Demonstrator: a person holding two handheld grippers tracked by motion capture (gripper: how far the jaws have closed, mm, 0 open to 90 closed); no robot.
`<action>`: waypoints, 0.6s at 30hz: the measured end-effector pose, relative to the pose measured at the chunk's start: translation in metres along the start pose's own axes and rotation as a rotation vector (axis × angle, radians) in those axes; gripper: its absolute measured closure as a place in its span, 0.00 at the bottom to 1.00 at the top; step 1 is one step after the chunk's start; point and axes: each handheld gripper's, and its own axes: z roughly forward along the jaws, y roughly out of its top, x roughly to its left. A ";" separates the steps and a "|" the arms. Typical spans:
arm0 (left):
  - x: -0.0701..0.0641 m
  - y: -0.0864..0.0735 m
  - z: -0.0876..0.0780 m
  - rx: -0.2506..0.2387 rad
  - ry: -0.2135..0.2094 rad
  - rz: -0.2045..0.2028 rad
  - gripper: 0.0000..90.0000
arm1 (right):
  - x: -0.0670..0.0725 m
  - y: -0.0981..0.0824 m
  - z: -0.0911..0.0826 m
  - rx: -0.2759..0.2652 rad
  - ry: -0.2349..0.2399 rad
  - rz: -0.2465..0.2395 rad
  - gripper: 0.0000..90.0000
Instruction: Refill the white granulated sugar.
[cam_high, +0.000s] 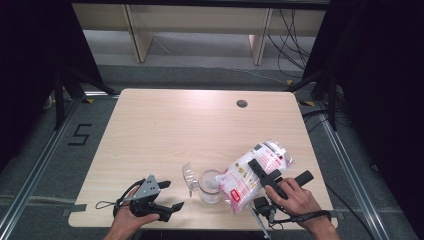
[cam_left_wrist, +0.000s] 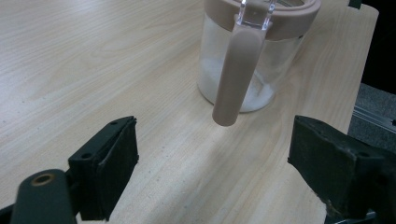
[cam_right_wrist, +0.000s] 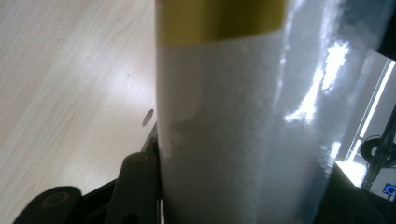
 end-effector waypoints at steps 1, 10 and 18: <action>0.000 0.000 0.000 0.003 0.000 0.003 0.17 | -0.001 0.000 0.000 -0.003 0.001 -0.008 0.65; 0.000 0.000 -0.001 0.004 0.000 0.008 0.17 | -0.002 0.002 0.001 -0.010 -0.003 -0.037 0.65; 0.000 0.000 0.000 0.001 0.001 0.007 0.17 | -0.003 0.002 0.000 -0.010 0.003 -0.041 0.65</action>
